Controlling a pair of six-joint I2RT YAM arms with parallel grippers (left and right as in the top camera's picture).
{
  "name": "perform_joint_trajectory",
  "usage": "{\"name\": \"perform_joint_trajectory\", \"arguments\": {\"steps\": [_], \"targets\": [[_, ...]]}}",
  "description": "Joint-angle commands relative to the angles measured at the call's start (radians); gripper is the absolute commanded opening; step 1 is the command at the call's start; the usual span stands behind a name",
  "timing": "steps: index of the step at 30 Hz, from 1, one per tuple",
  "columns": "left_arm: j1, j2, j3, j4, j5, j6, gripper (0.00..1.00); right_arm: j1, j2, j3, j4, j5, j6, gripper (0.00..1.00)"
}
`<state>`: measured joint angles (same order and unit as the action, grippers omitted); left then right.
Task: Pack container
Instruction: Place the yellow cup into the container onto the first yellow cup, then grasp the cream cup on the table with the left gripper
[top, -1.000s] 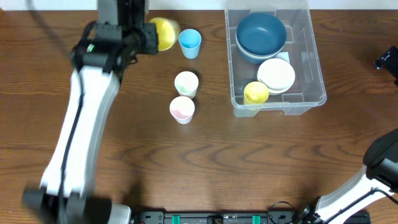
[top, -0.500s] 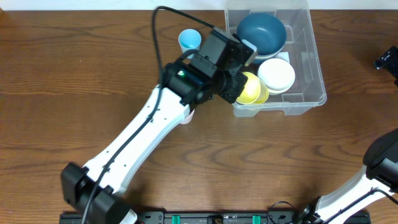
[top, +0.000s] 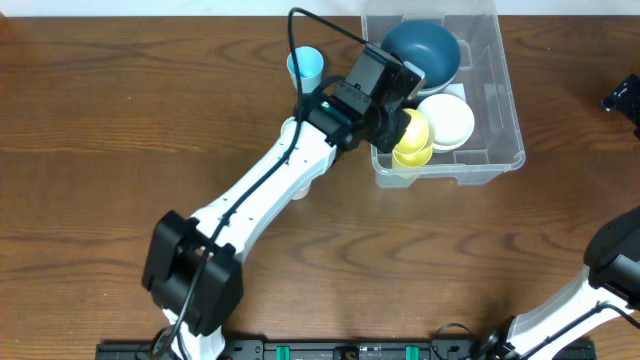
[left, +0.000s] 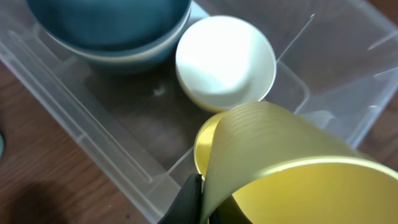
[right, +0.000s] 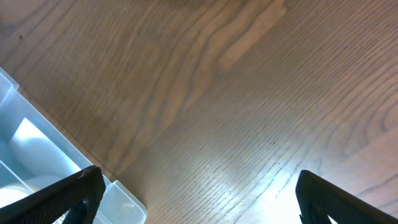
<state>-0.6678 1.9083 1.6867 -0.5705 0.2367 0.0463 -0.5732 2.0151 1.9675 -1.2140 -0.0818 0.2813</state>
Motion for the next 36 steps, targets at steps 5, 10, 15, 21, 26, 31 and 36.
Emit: {"name": "perform_joint_trajectory", "arguments": {"steps": [5, 10, 15, 21, 26, 31, 36], "targets": [[0.003, 0.060, 0.010, -0.018, -0.001, 0.009, 0.08, -0.003, -0.013, 0.000, -0.001, -0.004, 0.010, 0.99], [0.003, 0.065, 0.010, -0.019, -0.001, 0.009, 0.22, -0.003, -0.013, 0.000, -0.001, -0.004, 0.010, 0.99], [0.003, 0.065, 0.010, -0.017, -0.001, 0.009, 0.39, -0.003, -0.013, 0.000, -0.001, -0.004, 0.010, 0.99], [0.053, 0.014, 0.039, -0.023, -0.048, -0.015, 0.53, -0.003, -0.013, 0.000, -0.001, -0.004, 0.010, 0.99], [0.206, -0.118, 0.043, -0.066, -0.138, -0.086, 0.67, -0.003, -0.013, 0.000, -0.001, -0.004, 0.010, 0.99], [0.395, -0.129, 0.034, -0.201, -0.136, -0.111, 0.67, -0.003, -0.013, 0.000, -0.001, -0.004, 0.010, 0.99], [0.501, -0.069, -0.004, -0.296, -0.107, -0.092, 0.67, -0.003, -0.013, 0.000, -0.001, -0.004, 0.010, 0.99]]}}
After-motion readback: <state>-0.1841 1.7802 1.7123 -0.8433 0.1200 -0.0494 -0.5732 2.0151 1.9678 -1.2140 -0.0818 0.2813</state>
